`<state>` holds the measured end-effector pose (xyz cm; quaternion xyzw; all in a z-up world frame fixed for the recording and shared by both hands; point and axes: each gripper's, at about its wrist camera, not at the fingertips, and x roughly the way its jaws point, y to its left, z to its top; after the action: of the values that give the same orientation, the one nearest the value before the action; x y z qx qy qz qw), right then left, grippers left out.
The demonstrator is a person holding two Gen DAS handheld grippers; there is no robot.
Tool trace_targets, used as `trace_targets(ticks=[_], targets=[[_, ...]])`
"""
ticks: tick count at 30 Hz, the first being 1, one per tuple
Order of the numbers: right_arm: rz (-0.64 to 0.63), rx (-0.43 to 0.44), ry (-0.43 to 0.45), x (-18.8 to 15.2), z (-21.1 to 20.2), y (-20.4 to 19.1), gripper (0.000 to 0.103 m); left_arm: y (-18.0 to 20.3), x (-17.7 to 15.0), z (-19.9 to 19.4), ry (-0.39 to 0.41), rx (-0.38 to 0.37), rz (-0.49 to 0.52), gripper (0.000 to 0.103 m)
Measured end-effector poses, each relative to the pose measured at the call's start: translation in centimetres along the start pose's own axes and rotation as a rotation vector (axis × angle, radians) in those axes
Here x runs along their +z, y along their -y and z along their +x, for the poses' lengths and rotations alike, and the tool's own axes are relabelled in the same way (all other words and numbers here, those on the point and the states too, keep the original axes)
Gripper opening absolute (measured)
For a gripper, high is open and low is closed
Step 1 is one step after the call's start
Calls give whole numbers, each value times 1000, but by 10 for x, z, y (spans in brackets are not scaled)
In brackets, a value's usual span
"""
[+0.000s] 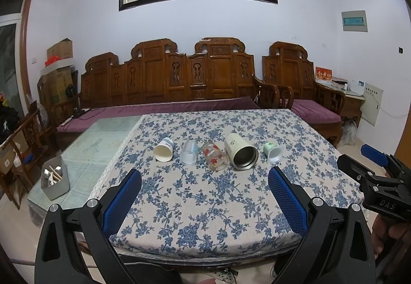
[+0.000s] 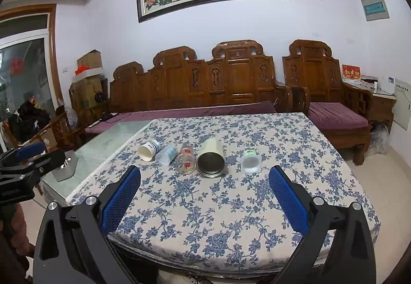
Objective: Flip cup upside down
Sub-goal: 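Reach the right gripper to the green lime-print cup and close on it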
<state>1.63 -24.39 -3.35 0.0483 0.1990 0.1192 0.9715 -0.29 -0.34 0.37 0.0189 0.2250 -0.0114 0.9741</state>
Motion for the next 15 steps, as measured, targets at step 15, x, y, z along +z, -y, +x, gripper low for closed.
trace_targets(ticks=[15], targets=[[-7, 27, -105, 1, 62, 26, 92, -1, 2, 58, -124, -64, 89, 95]])
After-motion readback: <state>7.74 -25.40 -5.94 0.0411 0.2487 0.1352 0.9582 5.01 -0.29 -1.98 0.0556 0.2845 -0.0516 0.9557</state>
